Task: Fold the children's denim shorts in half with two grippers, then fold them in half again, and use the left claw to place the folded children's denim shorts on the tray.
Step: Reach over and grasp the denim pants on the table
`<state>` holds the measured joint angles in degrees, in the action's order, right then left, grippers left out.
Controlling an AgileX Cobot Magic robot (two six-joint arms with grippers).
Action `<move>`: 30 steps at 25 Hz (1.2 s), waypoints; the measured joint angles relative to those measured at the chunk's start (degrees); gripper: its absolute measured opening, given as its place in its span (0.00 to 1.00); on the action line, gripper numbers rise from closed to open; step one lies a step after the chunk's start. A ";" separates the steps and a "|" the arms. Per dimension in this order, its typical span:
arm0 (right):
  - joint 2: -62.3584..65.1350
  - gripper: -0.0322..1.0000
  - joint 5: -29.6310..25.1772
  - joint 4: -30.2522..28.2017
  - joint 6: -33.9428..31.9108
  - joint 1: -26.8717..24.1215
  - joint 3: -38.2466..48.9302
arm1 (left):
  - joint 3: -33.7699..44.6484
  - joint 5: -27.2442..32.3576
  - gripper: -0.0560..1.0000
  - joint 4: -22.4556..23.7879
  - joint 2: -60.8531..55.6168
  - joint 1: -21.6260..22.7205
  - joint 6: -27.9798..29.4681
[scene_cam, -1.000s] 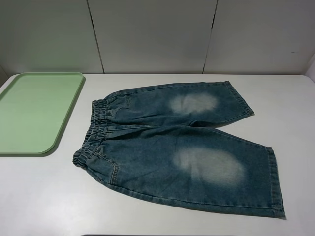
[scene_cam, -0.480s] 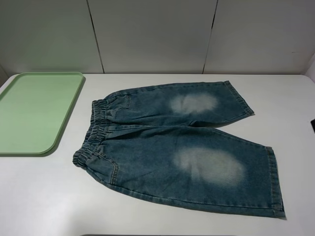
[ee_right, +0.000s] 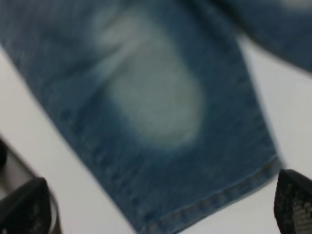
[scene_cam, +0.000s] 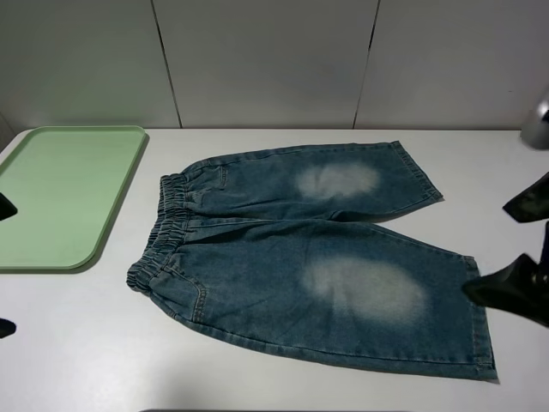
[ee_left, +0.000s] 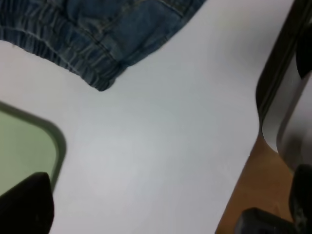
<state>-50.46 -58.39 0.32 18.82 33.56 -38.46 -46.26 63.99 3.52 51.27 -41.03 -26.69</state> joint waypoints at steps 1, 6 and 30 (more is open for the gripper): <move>-0.95 0.70 0.23 -0.32 0.20 0.58 1.19 | 0.00 0.13 0.96 0.00 0.52 -0.07 -0.21; -2.59 0.70 3.07 0.00 3.05 2.94 7.00 | 2.62 -0.44 0.96 -1.99 1.45 -0.11 -3.47; -2.59 0.70 8.53 -0.83 10.12 3.21 13.83 | 11.57 -19.32 0.96 -1.24 23.16 -0.14 -11.81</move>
<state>-53.05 -49.85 -0.51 28.94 36.77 -24.63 -34.69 44.67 2.28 74.44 -41.17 -38.50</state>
